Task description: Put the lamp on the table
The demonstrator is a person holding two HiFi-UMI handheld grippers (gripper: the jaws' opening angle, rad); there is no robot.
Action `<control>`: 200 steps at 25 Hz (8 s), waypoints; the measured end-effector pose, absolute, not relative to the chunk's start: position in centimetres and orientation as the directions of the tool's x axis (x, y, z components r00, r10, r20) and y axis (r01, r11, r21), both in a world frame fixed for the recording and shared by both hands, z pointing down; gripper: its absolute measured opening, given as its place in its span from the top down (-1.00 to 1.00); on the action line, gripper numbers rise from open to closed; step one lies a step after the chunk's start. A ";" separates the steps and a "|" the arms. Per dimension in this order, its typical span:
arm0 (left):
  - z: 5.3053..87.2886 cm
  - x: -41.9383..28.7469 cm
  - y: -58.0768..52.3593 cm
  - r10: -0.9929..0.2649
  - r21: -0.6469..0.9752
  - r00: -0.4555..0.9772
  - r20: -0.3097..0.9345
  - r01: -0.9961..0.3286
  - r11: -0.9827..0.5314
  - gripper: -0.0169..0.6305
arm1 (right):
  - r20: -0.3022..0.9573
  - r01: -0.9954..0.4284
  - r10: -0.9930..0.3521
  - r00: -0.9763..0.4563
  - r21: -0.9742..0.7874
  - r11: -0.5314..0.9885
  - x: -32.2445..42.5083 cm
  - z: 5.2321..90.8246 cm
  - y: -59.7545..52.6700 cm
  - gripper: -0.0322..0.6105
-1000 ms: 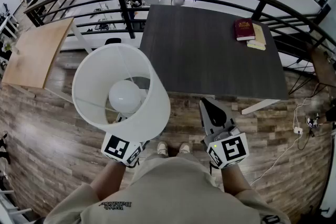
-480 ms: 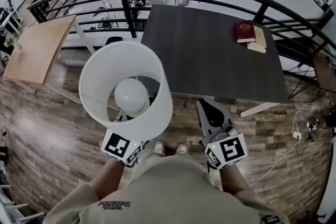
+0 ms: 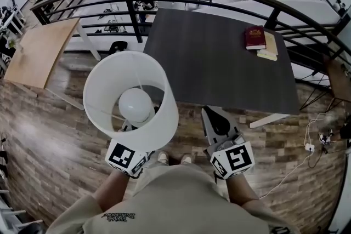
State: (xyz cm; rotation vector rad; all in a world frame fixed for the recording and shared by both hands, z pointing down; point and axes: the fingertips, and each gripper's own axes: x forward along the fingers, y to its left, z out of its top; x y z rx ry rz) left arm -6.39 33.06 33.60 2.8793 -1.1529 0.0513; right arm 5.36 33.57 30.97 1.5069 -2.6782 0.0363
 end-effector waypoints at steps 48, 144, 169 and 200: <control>33.7 -4.2 12.5 -0.737 0.053 0.676 0.021 -0.737 -0.674 0.78 | 0.063 -0.800 -0.799 -0.599 0.007 0.600 7.0 32.2 11.8 0.90; 56.7 -0.2 -59.2 -0.694 -0.003 0.713 -0.095 -0.698 -0.716 0.78 | 0.157 -0.878 -0.867 -0.473 -0.003 0.479 6.6 58.6 -59.8 0.90; 60.1 0.2 -59.9 -0.748 -0.001 0.663 -0.033 -0.748 -0.663 0.69 | 0.216 -0.898 -0.872 -0.439 -0.078 0.433 7.7 62.7 -57.7 0.90; 54.8 -3.6 -41.8 -0.815 0.130 0.558 0.155 -0.829 -0.543 0.09 | 0.157 -0.892 -0.879 -0.450 -0.025 0.452 7.8 48.0 -43.0 0.90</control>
